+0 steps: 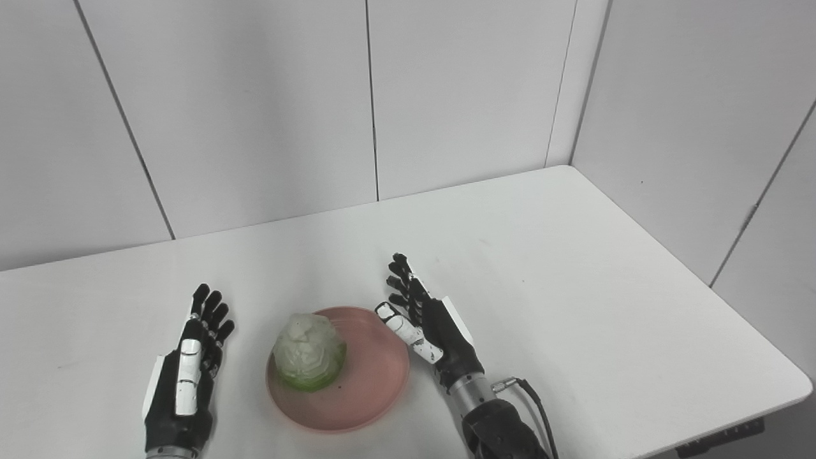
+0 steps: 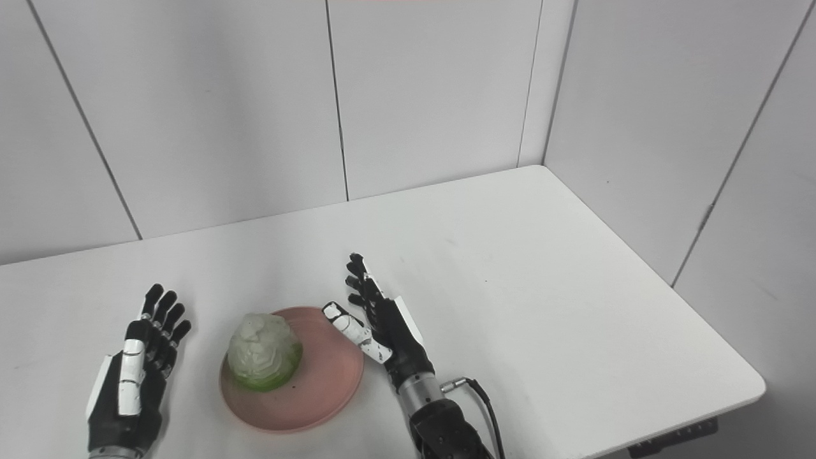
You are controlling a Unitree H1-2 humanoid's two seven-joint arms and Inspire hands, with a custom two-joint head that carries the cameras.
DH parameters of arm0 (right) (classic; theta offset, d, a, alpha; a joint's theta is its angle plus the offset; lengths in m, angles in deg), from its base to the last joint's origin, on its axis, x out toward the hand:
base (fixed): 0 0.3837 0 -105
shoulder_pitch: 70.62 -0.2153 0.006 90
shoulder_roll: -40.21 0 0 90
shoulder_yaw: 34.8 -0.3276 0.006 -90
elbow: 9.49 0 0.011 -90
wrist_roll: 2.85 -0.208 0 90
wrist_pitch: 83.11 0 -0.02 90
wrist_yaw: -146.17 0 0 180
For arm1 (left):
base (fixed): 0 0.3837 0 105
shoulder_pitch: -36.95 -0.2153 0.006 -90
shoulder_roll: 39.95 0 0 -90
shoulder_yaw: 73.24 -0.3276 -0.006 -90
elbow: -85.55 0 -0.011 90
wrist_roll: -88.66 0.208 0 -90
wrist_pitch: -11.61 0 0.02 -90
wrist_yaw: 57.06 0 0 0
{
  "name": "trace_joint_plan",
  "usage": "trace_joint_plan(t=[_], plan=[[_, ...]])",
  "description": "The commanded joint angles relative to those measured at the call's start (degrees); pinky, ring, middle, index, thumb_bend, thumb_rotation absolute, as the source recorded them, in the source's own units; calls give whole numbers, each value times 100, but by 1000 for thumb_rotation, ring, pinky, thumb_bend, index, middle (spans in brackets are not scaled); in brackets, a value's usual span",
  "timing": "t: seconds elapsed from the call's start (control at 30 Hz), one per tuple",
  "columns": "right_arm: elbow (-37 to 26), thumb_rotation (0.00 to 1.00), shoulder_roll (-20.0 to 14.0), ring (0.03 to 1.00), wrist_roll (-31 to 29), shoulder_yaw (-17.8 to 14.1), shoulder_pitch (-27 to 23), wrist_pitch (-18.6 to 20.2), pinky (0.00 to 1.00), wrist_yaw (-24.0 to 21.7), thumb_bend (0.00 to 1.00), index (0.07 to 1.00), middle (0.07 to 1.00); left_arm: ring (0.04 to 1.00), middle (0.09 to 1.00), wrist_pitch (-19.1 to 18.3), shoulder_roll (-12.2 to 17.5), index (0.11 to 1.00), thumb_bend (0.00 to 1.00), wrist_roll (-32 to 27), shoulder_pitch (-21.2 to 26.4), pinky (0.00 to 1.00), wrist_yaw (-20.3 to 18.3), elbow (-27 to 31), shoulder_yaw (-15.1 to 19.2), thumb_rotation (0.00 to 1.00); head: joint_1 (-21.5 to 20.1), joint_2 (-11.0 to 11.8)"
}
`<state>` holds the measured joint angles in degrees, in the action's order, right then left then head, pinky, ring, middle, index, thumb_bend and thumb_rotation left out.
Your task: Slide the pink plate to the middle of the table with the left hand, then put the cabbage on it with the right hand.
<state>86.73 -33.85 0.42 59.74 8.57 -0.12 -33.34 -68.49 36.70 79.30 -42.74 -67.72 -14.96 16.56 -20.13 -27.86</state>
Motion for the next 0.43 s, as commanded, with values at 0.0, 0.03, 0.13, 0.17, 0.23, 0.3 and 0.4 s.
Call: trace_joint_plan(t=[0.0,0.03,0.13,0.17,0.23,0.3,0.4], plan=[[-77,778,-36,952,-144,-42,-69,-160,925,-124,658,993,980,976,988,127,-46,987,725,90,-287,951,112,-261,22,946,24,-1],[-65,773,-40,958,-217,-59,-75,-188,931,-146,662,994,982,978,991,146,-52,991,727,112,-275,950,113,-272,6,951,96,5],[-70,781,-59,971,-308,-98,-87,-166,962,-182,670,994,983,996,1000,110,-49,1000,750,100,-259,977,45,-274,-39,947,146,3],[-107,785,-74,973,-329,-107,-80,-135,969,-199,671,994,982,998,1000,56,-61,1000,754,94,-277,982,44,-227,-56,946,218,-25],[-181,850,-103,994,-356,-131,-61,-109,994,-215,691,999,990,999,1000,-28,-87,1000,748,118,-318,997,61,-119,-98,950,340,-60],[-233,893,-140,999,-386,-161,-40,-129,999,-236,688,1000,993,998,1000,-97,-124,1000,734,173,-350,999,110,-9,-142,969,509,-95],[-330,921,-205,1000,-490,-218,10,-117,1000,-293,604,1000,998,994,999,-199,-214,994,709,226,-400,1000,183,143,-196,975,858,-156]])
